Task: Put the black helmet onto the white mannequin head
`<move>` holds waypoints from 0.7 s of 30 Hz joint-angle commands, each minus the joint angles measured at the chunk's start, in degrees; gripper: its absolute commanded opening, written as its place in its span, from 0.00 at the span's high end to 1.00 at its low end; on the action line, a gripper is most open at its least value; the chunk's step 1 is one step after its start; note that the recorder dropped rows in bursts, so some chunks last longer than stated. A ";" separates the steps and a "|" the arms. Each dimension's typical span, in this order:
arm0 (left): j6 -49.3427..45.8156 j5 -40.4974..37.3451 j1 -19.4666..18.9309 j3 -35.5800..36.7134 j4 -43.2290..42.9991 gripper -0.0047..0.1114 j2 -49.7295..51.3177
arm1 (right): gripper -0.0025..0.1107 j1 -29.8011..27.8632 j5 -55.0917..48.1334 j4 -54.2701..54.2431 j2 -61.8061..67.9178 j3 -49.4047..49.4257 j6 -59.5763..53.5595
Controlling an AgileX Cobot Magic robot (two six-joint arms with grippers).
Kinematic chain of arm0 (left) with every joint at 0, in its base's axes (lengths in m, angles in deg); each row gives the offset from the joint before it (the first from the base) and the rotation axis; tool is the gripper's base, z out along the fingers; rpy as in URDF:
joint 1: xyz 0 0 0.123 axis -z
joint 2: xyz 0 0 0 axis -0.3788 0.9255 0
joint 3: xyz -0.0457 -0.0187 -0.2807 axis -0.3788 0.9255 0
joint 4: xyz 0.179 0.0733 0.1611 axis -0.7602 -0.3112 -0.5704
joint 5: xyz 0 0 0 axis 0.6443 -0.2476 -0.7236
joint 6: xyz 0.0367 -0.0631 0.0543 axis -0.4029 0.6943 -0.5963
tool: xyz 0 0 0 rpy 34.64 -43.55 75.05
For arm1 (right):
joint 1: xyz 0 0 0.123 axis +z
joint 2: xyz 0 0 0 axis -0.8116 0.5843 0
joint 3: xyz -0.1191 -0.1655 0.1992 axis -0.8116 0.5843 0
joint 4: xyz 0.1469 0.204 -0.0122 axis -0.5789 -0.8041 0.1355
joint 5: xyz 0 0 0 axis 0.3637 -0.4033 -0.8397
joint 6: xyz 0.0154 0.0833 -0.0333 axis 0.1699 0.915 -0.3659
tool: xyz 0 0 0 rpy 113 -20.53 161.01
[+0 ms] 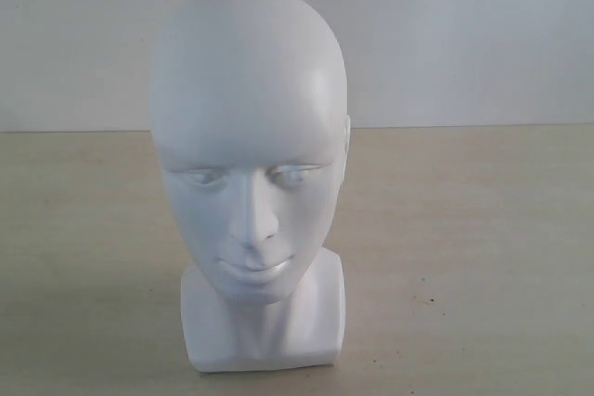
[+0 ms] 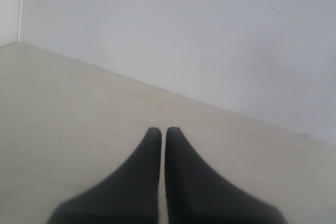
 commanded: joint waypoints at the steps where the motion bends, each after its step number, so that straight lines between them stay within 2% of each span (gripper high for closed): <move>1: -0.15 0.28 -0.14 0.17 -0.08 0.92 -0.13 | 0.98 -0.01 1.75 -2.76 1.46 -0.54 -0.01; 7: -0.15 0.28 -0.14 0.17 -0.08 0.92 -0.13 | 0.98 -0.01 -7.87 -2.76 6.47 -0.54 2.97; 21: -0.15 0.28 -0.14 0.17 -0.08 0.92 -0.13 | 0.98 -0.01 -10.39 -2.76 10.53 -0.54 2.48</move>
